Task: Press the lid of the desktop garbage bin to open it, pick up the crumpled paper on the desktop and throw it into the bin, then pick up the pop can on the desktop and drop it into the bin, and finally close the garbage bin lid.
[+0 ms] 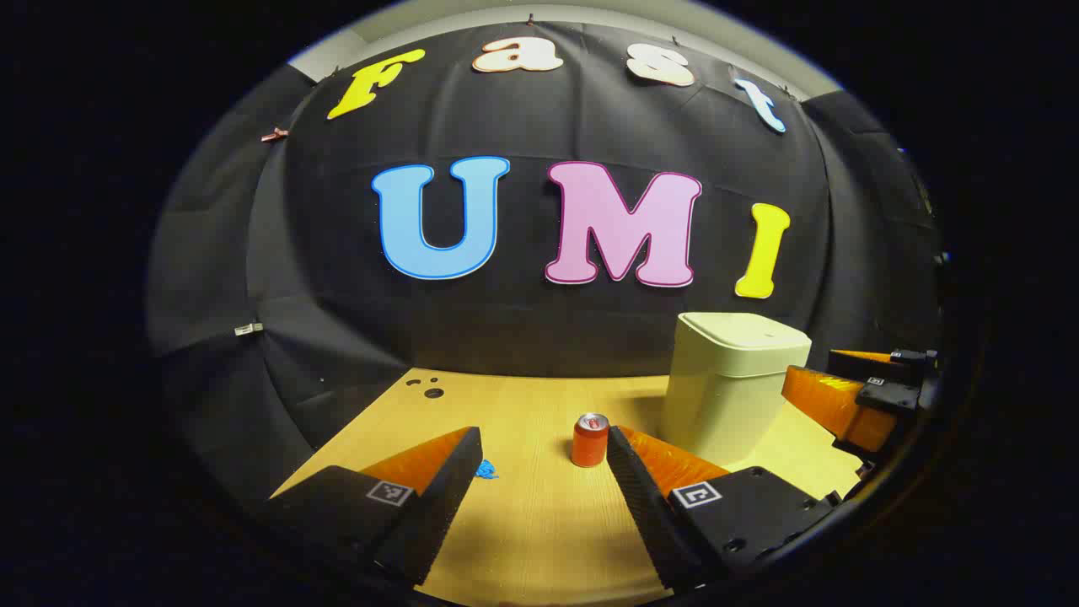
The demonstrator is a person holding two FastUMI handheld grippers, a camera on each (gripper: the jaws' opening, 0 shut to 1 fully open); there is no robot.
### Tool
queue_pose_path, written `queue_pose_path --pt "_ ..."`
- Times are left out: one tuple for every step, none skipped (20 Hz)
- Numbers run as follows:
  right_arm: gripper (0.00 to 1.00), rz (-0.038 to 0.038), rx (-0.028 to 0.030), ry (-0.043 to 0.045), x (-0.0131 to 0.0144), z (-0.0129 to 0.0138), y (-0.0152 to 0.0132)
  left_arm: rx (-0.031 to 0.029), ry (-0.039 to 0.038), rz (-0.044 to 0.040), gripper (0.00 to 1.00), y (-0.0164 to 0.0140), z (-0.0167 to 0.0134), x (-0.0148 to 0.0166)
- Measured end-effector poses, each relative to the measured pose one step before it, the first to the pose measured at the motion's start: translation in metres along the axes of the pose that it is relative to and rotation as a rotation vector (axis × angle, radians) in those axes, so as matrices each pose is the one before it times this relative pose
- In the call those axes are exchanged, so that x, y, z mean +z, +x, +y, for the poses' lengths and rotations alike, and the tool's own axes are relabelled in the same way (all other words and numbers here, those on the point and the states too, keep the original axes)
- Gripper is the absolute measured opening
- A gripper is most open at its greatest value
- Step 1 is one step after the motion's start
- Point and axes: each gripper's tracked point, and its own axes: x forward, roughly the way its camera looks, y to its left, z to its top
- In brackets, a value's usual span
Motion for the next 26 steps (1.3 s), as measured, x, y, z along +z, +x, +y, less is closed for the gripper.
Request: queue_pose_path --pt "0.98 0.00230 -0.00211 -0.00307 -0.00153 -0.00302 -0.00014 -0.00626 0.00102 0.00469 0.95 0.00263 -0.00305 -0.00077" --pt "0.98 0.00325 -0.00510 -0.00130 -0.00081 -0.00385 -0.00011 -0.00795 -0.00280 0.00554 0.96 0.00259 -0.00270 -0.00273" --pt "0.98 0.00262 -0.00343 0.00246 -0.00153 -0.00374 -0.00073 -0.00581 -0.00373 0.00610 0.96 0.00224 -0.00327 -0.00243" --pt "0.98 0.00334 -0.00550 0.00200 -0.00014 -0.00313 0.00087 -0.00602 -0.00108 0.00094 0.96 0.00169 -0.00295 -0.00047" --pt "0.98 0.00497 -0.00587 0.00210 -0.00213 -0.00305 0.00014 -0.00427 0.00252 -0.00044 0.96 0.00125 -0.00282 -0.00081" --pt "0.98 0.00586 -0.00361 0.00356 -0.00125 -0.00273 0.00081 -0.00464 0.00404 0.00021 0.96 0.00080 -0.00229 0.00079" --pt "0.98 0.00571 -0.00463 0.00259 -0.00272 -0.00240 -0.00060 -0.00511 0.00236 0.00248 0.96 0.00133 -0.00260 -0.00196" --pt "0.98 0.00567 -0.00890 0.00051 -0.00192 -0.00342 0.00130 -0.00538 0.00189 0.00317 0.96 0.00114 -0.00249 -0.00026" --pt "0.98 0.00378 -0.00780 0.00061 -0.00137 -0.00317 0.00022 -0.00386 0.00265 0.00080 0.96 0.00066 -0.00128 -0.00191" --pt "0.98 0.00148 -0.00595 0.00393 -0.00061 -0.00280 0.00067 -0.00356 0.00160 0.00368 0.96 0.00125 -0.00122 -0.00105" --pt "0.98 0.00495 -0.00631 0.00490 -0.00089 -0.00167 0.00022 -0.01278 -0.00651 0.01181 0.96 0.00223 -0.00243 -0.00505" --pt "0.98 0.00405 -0.00543 0.00629 -0.00141 -0.00204 0.00134 -0.01076 -0.01467 0.02336 0.95 0.00205 -0.00159 -0.00644" --pt "0.98 0.00210 -0.00451 0.00550 -0.00112 -0.00152 0.00094 -0.00182 -0.01350 0.02127 0.96 0.00106 0.00067 -0.00762" --pt "0.98 0.00325 -0.00292 0.00274 -0.00040 -0.00171 0.00110 0.00551 -0.00720 0.01241 0.96 0.00091 0.00283 -0.00241" --pt "0.98 0.00436 -0.00164 0.00227 -0.00266 0.00002 -0.00039 0.00786 -0.00150 0.00696 0.96 0.00040 0.00327 -0.00243" --pt "0.98 0.00535 0.00099 0.00407 -0.00123 -0.00048 0.00129 0.00637 -0.00072 0.00285 0.96 0.00020 0.00179 0.00031" --pt "0.98 0.00369 0.00150 0.00427 -0.00173 0.00086 -0.00016 0.00184 -0.00140 0.00040 0.96 0.00038 0.00091 -0.00094" --pt "0.98 0.00228 0.00138 0.00151 0.00048 0.00046 0.00082 0.00055 0.00265 -0.00235 0.96 0.00025 0.00017 0.00134" --pt "0.98 0.00156 -0.00017 -0.00170 -0.00110 0.00061 -0.00026 -0.00075 0.00719 -0.00453 0.96 0.00004 -0.00080 0.00039" --pt "0.98 0.00286 -0.00299 -0.00775 -0.00107 0.00006 0.00161 -0.00057 0.00831 -0.00430 0.96 -0.00030 -0.00039 0.00095" --pt "0.98 0.00575 -0.00271 -0.01079 -0.00251 -0.00039 0.00141 -0.00131 0.00639 -0.00497 0.96 0.00008 -0.00021 0.00025" --pt "0.98 0.00431 0.00378 -0.00284 0.00027 0.00076 0.00134 -0.00299 0.00406 -0.00514 0.96 0.00094 -0.00054 0.00168" --pt "0.98 0.00208 0.00442 0.00088 -0.00018 0.00260 -0.00042 -0.00245 0.00292 -0.00240 0.96 -0.00065 0.00022 0.00064" --pt "0.98 -0.00042 0.00124 -0.00156 0.00024 0.00099 0.00038 -0.00019 0.00156 -0.00029 0.96 0.00057 -0.00006 0.00102" --pt "0.98 0.00122 -0.00016 -0.00146 -0.00059 -0.00024 -0.00002 0.00041 -0.00075 -0.00003 0.96 0.00084 0.00049 0.00023" --pt "0.98 0.00281 0.00020 0.00119 -0.00062 -0.00097 0.00165 0.00229 -0.00190 -0.00086 0.96 0.00085 0.00150 -0.00092"
